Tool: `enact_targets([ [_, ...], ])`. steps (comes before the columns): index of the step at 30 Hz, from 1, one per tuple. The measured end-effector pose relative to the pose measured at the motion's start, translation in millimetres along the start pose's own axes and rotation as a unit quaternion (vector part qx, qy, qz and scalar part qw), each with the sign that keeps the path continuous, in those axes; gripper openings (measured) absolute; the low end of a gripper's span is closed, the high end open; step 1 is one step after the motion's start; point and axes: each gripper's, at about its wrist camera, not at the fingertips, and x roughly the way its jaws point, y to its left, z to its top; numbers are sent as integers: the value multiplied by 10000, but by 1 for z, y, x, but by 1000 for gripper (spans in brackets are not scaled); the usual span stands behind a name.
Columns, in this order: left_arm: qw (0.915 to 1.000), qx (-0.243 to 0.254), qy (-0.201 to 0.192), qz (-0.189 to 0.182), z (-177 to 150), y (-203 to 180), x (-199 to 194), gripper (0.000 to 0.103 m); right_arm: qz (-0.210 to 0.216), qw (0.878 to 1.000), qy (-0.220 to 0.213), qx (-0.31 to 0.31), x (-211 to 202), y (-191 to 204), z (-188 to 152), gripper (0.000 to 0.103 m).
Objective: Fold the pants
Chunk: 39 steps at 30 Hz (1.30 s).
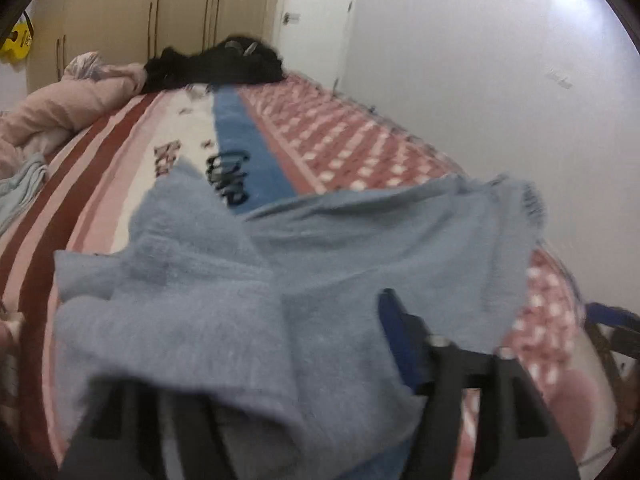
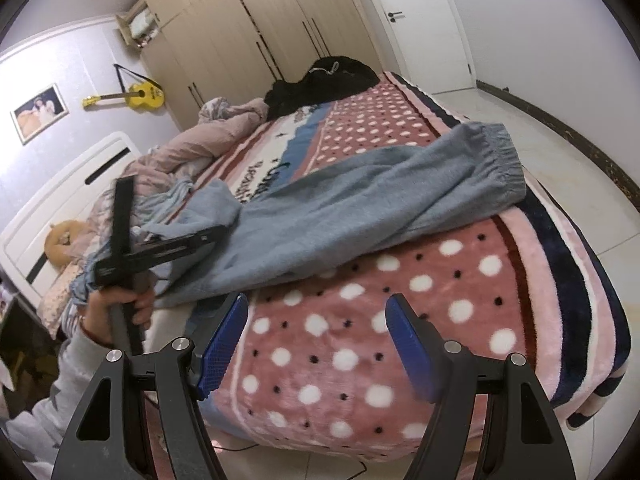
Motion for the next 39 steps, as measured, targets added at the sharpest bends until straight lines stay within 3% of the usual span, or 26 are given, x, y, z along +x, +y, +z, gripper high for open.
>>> enact_targets([
  [6,9979,-441,-432,-200,-8,29,-63,66,169,9992,107,-359,28,21,18,68],
  [9,9952,-571,-772,180,-17,50,-94,73,395,9968,143,-679,49,50,34,73],
  [13,9897,-754,-953,761,-24,82,-115,74,571,9910,254,-1188,90,108,50,79],
  [17,9868,-964,-1105,692,-32,108,-124,74,694,9830,414,-1651,132,170,50,90],
  [20,9866,-1010,-1153,555,-39,122,-121,74,392,9775,554,-1996,170,209,37,92],
  [22,9871,-1033,-1104,529,-45,129,-118,74,-34,9711,674,-2288,198,229,25,92],
  [25,9877,-1123,-985,457,-55,139,-108,74,-302,9655,772,-2468,222,241,12,92],
  [29,9867,-1300,-912,351,-67,151,-102,74,-1004,9529,583,-2803,238,248,2,92],
  [31,9873,-1277,-896,303,-70,150,-100,74,-1141,9529,489,-2766,238,248,5,88],
  [32,9879,-1240,-873,316,-72,148,-98,74,-1171,9562,405,-2653,234,243,8,79],
  [33,9887,-1198,-827,359,-73,146,-96,74,-1179,9594,357,-2537,231,238,11,52],
  [34,9890,-1185,-795,395,-75,144,-94,74,-1163,9649,381,-2322,229,230,17,32],
  [36,9887,-1243,-719,424,-78,146,-89,74,-1104,9745,413,-1910,223,213,27,20],
  [39,9883,-1341,-667,302,-80,147,-85,70,-998,9854,297,-1347,208,187,41,17],
])
